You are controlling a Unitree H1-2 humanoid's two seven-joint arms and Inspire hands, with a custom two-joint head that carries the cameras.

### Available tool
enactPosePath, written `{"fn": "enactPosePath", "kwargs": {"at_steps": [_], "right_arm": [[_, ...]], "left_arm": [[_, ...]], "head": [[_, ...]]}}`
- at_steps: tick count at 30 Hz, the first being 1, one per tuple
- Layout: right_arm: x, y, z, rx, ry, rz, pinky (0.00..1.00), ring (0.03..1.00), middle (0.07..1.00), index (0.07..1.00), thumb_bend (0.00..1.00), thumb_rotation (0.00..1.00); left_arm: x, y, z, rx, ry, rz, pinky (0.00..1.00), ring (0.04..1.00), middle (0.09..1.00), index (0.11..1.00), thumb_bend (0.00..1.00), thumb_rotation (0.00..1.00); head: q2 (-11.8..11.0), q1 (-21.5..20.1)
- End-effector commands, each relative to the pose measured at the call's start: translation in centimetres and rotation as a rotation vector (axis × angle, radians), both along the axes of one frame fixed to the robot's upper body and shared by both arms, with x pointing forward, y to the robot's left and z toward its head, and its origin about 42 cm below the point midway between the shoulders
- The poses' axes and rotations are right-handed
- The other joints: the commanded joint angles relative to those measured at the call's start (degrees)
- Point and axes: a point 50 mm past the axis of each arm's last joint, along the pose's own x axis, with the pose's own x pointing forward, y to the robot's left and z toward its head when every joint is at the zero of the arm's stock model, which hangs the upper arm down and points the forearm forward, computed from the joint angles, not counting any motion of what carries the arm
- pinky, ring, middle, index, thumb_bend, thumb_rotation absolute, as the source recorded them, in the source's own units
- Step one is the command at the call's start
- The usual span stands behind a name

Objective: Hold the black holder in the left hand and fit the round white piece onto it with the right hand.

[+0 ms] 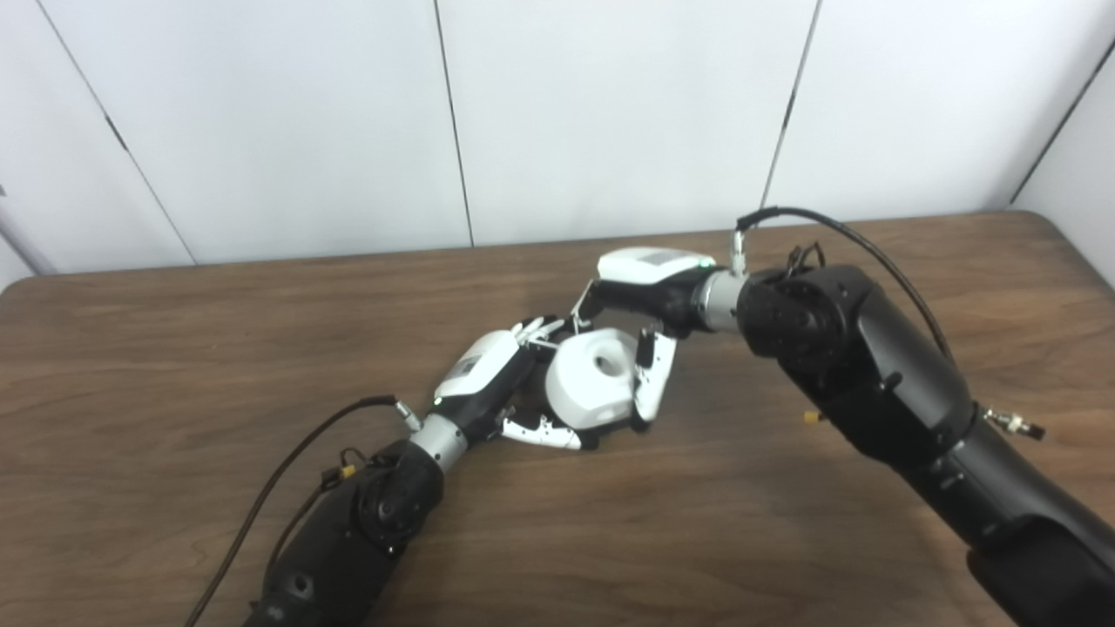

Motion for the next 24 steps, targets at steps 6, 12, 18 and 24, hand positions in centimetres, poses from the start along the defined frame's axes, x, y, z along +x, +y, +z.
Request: {"fn": "enactPosePath", "kwargs": {"at_steps": [6,12,18,24], "right_arm": [[-0.02,0.6,0.62,0.053,-0.076,-0.03,0.92,0.926,0.919,0.998,0.85,0.15],[-0.05,0.63,0.54,0.086,-0.104,-0.03,0.91,0.941,0.937,1.0,0.85,0.15],[-0.03,0.79,0.55,0.094,-0.119,-0.031,0.9,0.933,0.928,1.0,0.84,0.15],[0.37,0.87,0.82,0.102,-0.148,-0.038,0.84,0.891,0.888,0.98,0.84,0.16]], "left_arm": [[-3.77,-2.24,-5.12,0.115,0.219,-0.101,1.0,1.0,0.947,0.48,0.52,0.06],[-3.85,-2.21,-5.19,0.119,0.218,-0.104,1.0,1.0,0.949,0.48,0.52,0.06],[-3.89,-2.2,-5.18,0.123,0.223,-0.102,1.0,1.0,0.95,0.48,0.52,0.06],[-3.84,-2.15,-5.25,0.13,0.223,-0.104,1.0,1.0,0.95,0.481,0.52,0.06]], "head": [[0.08,-0.07],[0.12,-0.15],[0.25,-0.15],[0.19,-0.42]]}}
